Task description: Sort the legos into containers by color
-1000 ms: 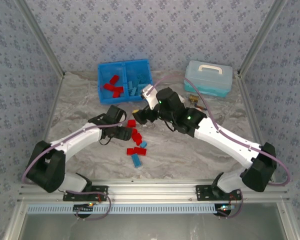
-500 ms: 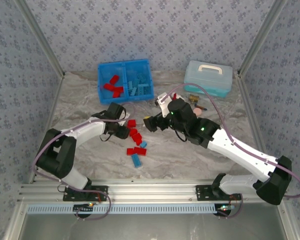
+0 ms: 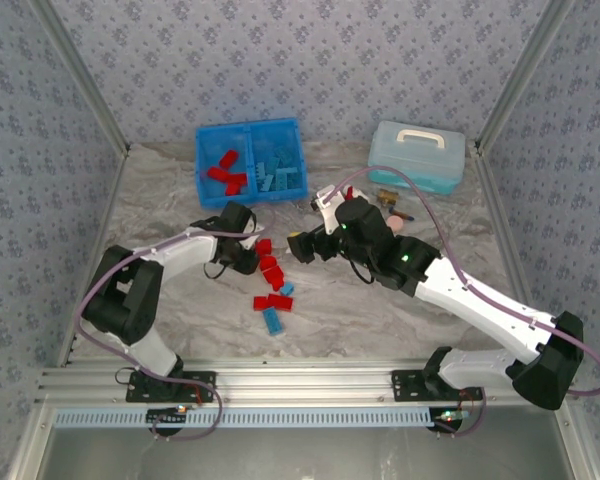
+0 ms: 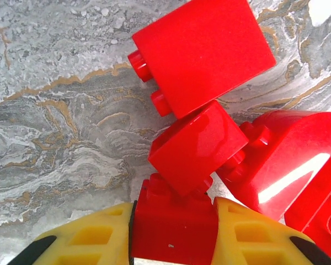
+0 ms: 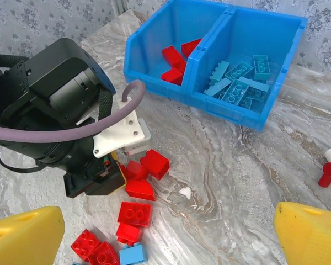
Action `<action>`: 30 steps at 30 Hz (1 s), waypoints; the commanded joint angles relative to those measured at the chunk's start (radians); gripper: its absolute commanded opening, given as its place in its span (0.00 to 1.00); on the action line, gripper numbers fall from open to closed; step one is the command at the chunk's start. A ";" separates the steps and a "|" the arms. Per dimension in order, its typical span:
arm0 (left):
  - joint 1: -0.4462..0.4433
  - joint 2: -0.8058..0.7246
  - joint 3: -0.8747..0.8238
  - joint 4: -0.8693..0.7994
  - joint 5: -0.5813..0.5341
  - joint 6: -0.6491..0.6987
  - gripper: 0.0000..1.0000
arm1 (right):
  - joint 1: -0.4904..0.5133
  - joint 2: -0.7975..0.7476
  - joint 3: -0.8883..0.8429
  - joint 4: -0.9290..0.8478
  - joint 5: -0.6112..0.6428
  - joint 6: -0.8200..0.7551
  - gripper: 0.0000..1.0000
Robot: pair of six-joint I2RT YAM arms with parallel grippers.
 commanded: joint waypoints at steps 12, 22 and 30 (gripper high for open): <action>0.065 -0.166 0.326 -0.020 -0.293 -0.148 0.26 | 0.010 -0.119 -0.075 -0.025 0.058 0.152 1.00; 0.216 0.307 0.778 0.032 -0.251 -0.174 0.24 | 0.029 -0.204 -0.128 -0.103 0.076 0.231 1.00; 0.272 0.651 1.207 -0.111 -0.159 -0.223 0.34 | 0.041 -0.250 -0.118 -0.162 0.113 0.247 1.00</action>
